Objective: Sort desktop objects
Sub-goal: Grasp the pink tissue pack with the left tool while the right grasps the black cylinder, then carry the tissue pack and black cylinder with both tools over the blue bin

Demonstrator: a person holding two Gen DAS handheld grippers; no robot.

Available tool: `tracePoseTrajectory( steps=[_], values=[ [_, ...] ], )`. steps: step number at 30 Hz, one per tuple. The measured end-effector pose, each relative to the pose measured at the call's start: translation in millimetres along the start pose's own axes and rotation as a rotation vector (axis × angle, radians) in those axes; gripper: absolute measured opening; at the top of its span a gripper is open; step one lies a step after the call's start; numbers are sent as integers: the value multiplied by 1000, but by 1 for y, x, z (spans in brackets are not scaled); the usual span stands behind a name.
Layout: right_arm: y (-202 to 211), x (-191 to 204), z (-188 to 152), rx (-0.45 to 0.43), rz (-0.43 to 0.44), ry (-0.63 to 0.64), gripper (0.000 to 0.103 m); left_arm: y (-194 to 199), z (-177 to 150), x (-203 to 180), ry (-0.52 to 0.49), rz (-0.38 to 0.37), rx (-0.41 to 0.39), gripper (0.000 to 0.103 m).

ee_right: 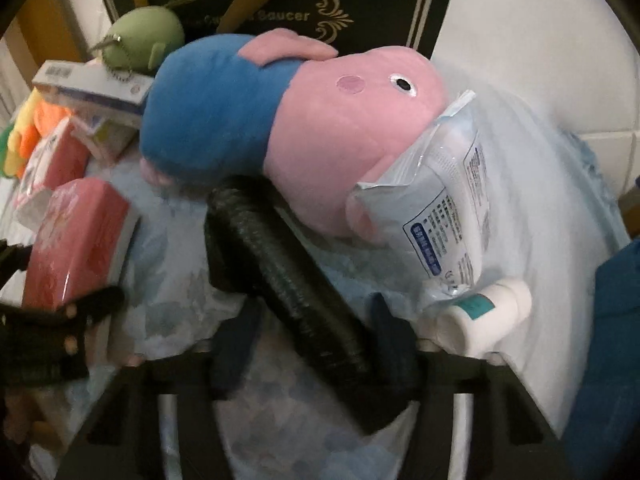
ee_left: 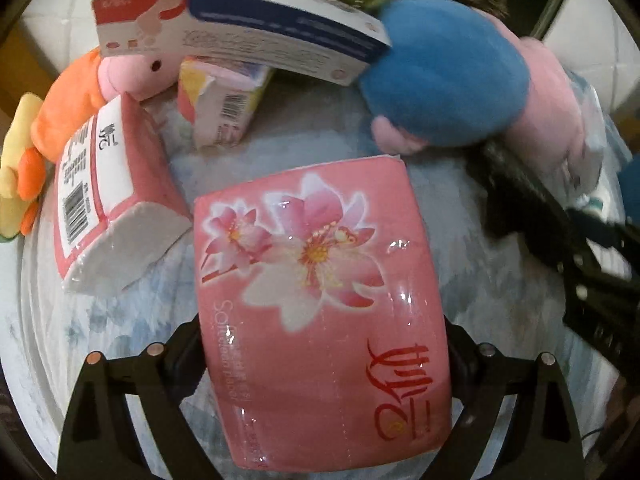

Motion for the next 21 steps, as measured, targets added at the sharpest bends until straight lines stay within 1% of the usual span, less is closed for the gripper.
tracePoseTrajectory(
  steps=[3,6,8,9,11,14,17,19,20,21],
  values=[
    [-4,1,3,8,11,9,53,0,3,-4,-7,2,-6,94],
    [-11,7,7,10,4,31,53,1,6,-5,-4,8,-16,94],
    [-12,9,11,3,20,26,47,6,4,-6,-3,8,-21,94],
    [-12,9,11,8,13,28,46,11,2,-8,-2,5,-27,94],
    [-8,11,7,9,-4,38,39,23,-5,-13,-5,-8,-39,94],
    [10,9,-7,9,16,4,32,49,-21,-24,-23,-28,-58,94],
    [36,6,-21,-9,27,-27,30,77,-38,-31,-37,-41,-82,94],
    [58,4,-31,-26,32,-46,30,105,-52,-37,-56,-42,-118,94],
    [71,3,-36,-37,36,-55,30,110,-49,-29,-65,-40,-136,94],
    [86,2,-42,-54,37,-66,29,127,-56,-32,-79,-38,-165,94]
  ],
)
Point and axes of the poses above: each gripper's, at about its wrist camera, not at the fingertips, and y roughly against the way its jaws point, x to its left, z to its top, the point moved 6 cm from there along -y, roughly the way its jaws point, and after that the axes turned 9 degrees about -z, right-handed, at the moved point
